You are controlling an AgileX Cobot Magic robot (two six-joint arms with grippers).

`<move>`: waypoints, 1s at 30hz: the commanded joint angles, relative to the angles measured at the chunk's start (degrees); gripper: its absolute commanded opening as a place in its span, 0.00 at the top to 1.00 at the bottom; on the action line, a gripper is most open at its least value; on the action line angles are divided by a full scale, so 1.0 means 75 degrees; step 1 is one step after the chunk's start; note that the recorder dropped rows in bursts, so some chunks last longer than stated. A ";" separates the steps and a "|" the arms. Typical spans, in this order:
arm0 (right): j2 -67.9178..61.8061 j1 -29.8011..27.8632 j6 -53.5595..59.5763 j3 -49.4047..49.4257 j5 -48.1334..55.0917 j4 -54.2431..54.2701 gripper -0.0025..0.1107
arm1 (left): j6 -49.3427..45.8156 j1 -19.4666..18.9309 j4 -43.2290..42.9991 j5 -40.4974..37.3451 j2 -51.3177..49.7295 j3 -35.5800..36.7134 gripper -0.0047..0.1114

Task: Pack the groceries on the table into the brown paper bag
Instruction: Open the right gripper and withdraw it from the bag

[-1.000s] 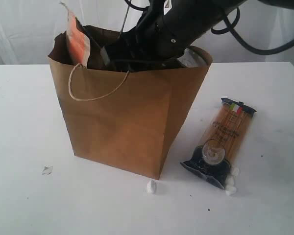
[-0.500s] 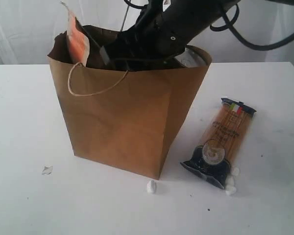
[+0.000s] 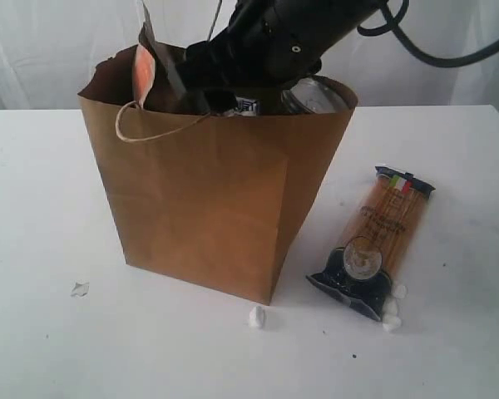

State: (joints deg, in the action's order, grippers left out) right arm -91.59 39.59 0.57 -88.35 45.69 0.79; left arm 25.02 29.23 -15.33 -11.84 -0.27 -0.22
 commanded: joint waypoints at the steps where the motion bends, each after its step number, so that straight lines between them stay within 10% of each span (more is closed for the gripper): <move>1: 0.0041 -0.0041 0.0092 -0.0114 0.0099 -0.0045 0.35 | 0.0072 0.0019 -0.0021 -0.0036 0.0036 0.0030 0.95; 14: 0.0759 -0.0041 0.0092 -0.0475 0.0199 -0.0248 0.38 | 0.0072 0.0019 -0.0021 -0.0036 0.0036 0.0030 0.95; 30: 0.4032 -0.0041 0.0092 0.1262 0.0890 -0.1657 0.75 | 0.0072 0.0019 -0.0021 -0.0036 0.0036 0.0030 0.95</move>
State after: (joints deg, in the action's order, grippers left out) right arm -65.01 39.59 0.57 -83.10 50.89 -10.80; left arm 25.02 29.23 -15.33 -11.84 -0.27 -0.22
